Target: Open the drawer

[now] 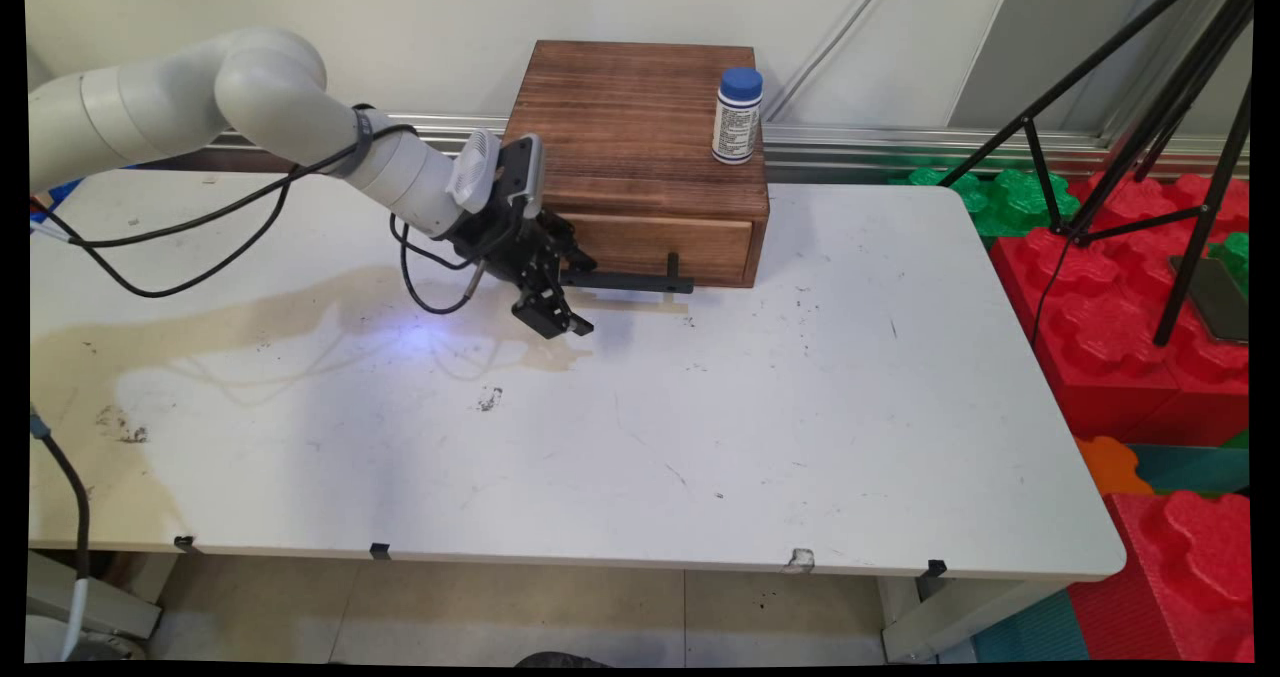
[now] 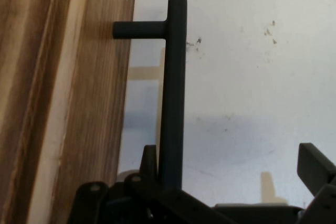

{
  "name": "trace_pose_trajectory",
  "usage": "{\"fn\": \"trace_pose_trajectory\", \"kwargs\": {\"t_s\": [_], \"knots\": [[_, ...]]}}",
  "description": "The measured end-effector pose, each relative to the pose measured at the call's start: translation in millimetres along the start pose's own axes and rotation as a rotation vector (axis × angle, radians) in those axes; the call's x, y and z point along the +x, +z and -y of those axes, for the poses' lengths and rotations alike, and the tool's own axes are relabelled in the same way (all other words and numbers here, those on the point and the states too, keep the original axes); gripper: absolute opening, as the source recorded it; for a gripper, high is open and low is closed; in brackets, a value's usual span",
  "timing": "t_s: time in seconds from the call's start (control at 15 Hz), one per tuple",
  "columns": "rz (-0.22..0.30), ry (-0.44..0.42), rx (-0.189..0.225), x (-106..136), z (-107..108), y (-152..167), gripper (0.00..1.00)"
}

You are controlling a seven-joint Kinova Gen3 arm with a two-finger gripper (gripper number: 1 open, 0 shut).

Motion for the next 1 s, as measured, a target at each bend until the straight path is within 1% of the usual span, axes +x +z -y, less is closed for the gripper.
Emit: {"fn": "trace_pose_trajectory", "kwargs": {"t_s": [0.4,1.0], "knots": [[-0.001,0.003,-0.016,5.1,-10.9,8.1,1.00],[-0.004,0.017,-0.058,11.1,-41.2,15.1,1.00]]}}
